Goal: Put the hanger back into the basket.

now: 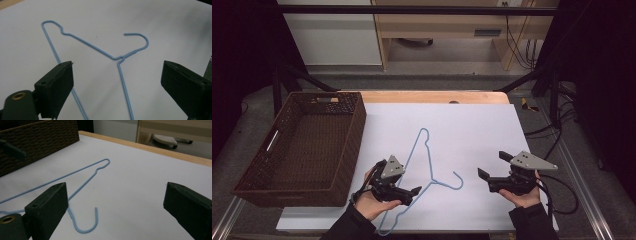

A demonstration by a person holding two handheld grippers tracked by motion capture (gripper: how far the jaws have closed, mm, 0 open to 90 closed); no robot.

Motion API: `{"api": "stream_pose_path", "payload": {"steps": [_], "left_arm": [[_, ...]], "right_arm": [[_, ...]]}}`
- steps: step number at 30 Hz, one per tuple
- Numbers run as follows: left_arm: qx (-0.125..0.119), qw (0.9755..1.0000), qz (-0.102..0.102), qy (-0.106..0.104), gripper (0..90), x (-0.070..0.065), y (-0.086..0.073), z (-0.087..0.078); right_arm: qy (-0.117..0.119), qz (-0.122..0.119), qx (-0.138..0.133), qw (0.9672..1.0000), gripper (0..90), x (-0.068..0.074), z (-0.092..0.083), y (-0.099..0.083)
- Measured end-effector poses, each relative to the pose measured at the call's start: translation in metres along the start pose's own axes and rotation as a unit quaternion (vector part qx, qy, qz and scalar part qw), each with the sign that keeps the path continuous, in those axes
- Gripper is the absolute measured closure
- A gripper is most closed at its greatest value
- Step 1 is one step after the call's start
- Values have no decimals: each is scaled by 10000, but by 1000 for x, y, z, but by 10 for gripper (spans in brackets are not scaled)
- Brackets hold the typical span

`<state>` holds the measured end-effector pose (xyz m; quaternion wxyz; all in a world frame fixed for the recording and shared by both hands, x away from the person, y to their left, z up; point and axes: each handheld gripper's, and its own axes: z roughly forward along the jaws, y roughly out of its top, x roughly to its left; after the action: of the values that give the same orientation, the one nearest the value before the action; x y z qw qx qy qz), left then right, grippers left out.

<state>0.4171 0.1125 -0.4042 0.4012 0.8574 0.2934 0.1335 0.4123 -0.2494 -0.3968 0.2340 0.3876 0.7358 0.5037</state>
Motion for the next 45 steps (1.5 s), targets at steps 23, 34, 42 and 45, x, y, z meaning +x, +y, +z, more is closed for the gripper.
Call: {"api": "stream_pose_path", "payload": {"steps": [23,34,42,45], "left_arm": [[993,9948,90,-188,236,-9,0,49],[1410,9896,236,-154,451,-12,-4,67],[1620,9864,260,-126,591,-14,-7,76],[1598,9869,214,-104,633,-16,-7,77]], "right_arm": [[34,-18,81,10000,62,2,5,-2],[42,-36,100,9999,63,2,6,-2],[42,-38,102,9999,63,2,6,-2],[43,-38,102,9999,63,2,6,-2]]}}
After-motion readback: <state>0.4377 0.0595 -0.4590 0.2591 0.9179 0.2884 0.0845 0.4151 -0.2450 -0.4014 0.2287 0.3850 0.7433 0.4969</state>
